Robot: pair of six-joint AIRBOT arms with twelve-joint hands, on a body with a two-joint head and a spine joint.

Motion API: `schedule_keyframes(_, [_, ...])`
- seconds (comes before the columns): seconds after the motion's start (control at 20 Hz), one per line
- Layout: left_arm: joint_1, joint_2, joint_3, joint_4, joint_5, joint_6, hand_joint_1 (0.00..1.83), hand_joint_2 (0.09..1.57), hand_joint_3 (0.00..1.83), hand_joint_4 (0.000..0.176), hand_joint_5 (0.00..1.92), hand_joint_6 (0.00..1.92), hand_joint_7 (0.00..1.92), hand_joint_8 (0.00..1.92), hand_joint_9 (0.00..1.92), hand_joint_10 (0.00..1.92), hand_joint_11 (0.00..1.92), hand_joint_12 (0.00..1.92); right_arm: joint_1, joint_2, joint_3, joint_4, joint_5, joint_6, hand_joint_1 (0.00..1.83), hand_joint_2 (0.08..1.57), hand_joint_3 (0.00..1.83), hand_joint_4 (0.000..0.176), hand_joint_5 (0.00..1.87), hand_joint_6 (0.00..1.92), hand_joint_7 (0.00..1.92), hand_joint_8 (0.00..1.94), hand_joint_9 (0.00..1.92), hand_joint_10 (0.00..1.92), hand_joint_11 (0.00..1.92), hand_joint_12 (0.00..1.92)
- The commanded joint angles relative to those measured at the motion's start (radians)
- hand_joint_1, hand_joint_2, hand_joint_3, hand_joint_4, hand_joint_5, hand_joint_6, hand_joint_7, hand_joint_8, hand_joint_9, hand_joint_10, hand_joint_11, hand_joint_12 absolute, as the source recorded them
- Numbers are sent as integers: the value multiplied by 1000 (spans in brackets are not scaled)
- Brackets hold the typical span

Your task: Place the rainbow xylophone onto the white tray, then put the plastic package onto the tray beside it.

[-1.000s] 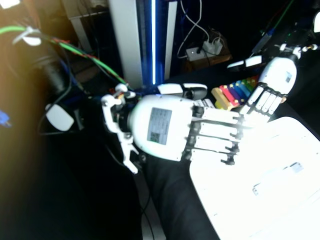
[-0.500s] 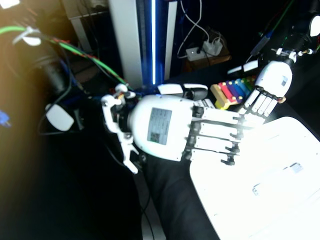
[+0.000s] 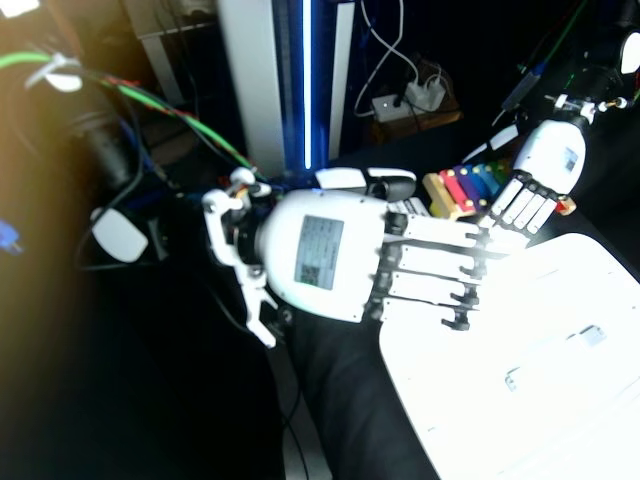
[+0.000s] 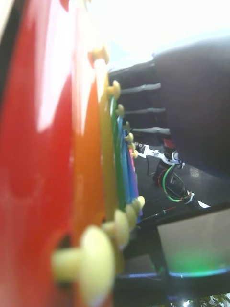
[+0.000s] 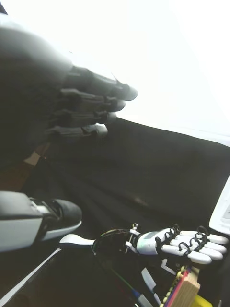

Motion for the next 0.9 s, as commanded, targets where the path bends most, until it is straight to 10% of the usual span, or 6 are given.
schedule_keyframes(0.0, [2, -9, 1, -17, -50, -11, 997, 1083, 1, 40, 485, 44, 528, 34, 582, 55, 108, 1096, 16, 1, -1, 54, 107, 11, 662, 1021, 6, 15, 242, 1, 219, 6, 208, 6, 228, 63])
schedule_keyframes(0.05, [2, -9, 3, -21, -52, -11, 1019, 1178, 3, 75, 117, 1258, 284, 829, 326, 915, 126, 1347, 16, 1, -1, 54, 107, 11, 664, 1023, 6, 14, 244, 1, 230, 8, 216, 8, 235, 62])
schedule_keyframes(0.2, [2, -10, 10, -35, -55, -10, 1150, 1221, 2, 47, 4, 1792, 121, 1519, 216, 1527, 185, 1619, 16, 1, 0, 54, 107, 11, 661, 1017, 2, 23, 241, 1, 236, 8, 218, 7, 225, 54])
schedule_keyframes(0.25, [1, -10, 13, -46, -57, -6, 1226, 1316, 8, 44, 20, 1859, 445, 1659, 251, 1585, 229, 1654, 16, 1, 0, 54, 107, 11, 650, 1017, 1, 25, 239, 0, 230, 5, 216, 5, 226, 51])
schedule_keyframes(0.45, [-6, -11, 21, -83, -61, 26, 1280, 1136, 0, 95, 62, 1919, 160, 1678, 257, 1655, 256, 1698, 16, 1, 0, 54, 107, 11, 663, 1036, 7, 16, 241, 2, 240, 6, 226, 6, 244, 53])
schedule_keyframes(0.85, [-62, -10, 66, -163, -77, 65, 1315, 1165, 0, 34, 100, 1816, 300, 1708, 340, 1742, 357, 1748, 16, 1, 0, 54, 107, 11, 673, 1024, 0, 12, 228, 0, 265, 7, 237, 5, 237, 39])
